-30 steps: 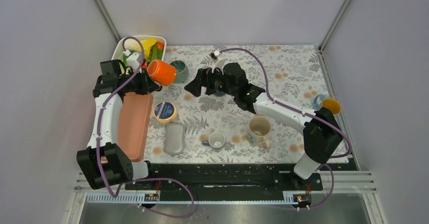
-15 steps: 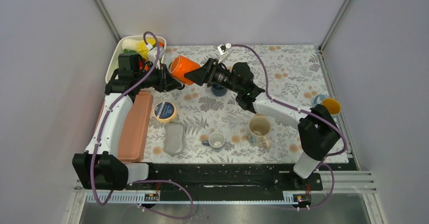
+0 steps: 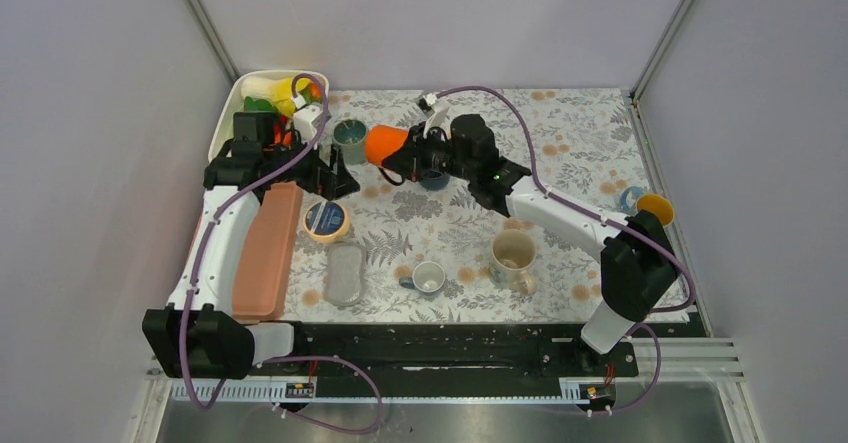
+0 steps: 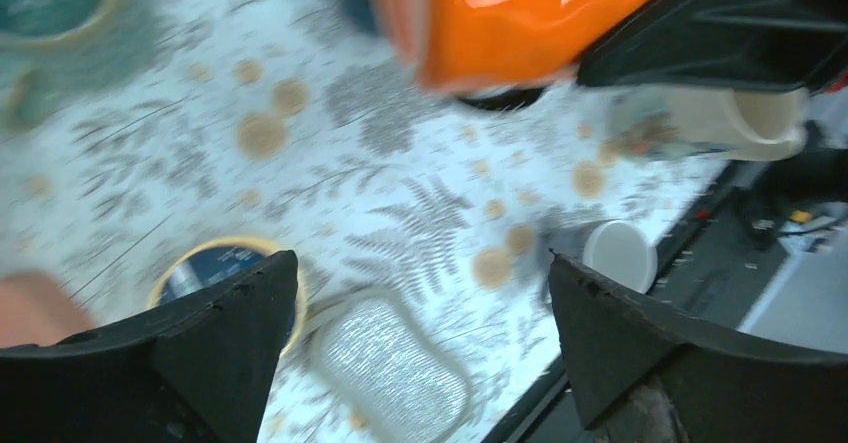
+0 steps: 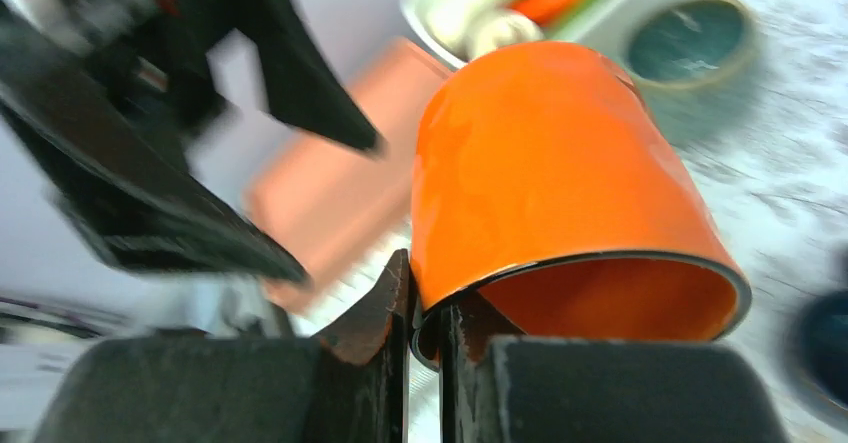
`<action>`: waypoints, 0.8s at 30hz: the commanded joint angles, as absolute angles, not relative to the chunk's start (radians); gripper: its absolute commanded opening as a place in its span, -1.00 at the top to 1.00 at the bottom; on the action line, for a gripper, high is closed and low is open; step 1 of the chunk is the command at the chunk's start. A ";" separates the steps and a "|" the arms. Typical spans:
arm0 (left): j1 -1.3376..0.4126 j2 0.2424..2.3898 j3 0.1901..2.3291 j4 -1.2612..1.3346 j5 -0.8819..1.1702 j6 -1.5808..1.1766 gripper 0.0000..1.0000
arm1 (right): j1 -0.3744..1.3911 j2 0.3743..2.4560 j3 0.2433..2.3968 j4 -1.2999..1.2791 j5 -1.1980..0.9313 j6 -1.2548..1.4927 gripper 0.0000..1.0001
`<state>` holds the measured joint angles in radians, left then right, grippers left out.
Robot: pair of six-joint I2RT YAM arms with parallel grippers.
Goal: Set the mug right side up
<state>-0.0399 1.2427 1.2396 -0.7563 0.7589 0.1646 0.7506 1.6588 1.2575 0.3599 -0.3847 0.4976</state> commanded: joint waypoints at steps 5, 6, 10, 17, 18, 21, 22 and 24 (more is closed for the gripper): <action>0.083 1.277 1.382 -0.878 0.459 0.307 -0.98 | 0.921 1.680 1.637 -0.652 -0.045 -0.624 1.00; 0.082 1.295 1.393 -0.877 0.461 0.299 -0.98 | 0.952 1.708 1.673 -0.751 -0.011 -0.716 1.00; 0.070 1.346 1.416 -0.878 0.471 0.267 -0.98 | 1.037 1.795 1.733 -0.999 0.091 -0.987 1.00; 0.044 1.407 1.416 -0.866 0.443 0.258 -0.98 | 1.098 1.988 1.888 -1.127 0.113 -1.122 1.00; 0.042 1.414 1.413 -0.862 0.439 0.256 -0.98 | 1.106 2.020 1.909 -1.138 0.124 -1.128 1.00; 0.028 1.430 1.403 -0.855 0.414 0.261 -0.98 | 1.124 2.095 1.947 -1.161 0.134 -1.149 1.00; 0.021 1.434 1.399 -0.853 0.405 0.263 -0.98 | 1.126 2.112 1.959 -1.171 0.124 -1.150 1.00; 0.007 1.443 1.390 -0.851 0.400 0.269 -0.98 | 1.133 2.137 1.980 -1.200 0.101 -1.155 1.00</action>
<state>0.0311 1.4326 1.3792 -0.8825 0.4393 0.2653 1.1034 2.1258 1.8851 -1.1278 0.0719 -1.0794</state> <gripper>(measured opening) 0.988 0.136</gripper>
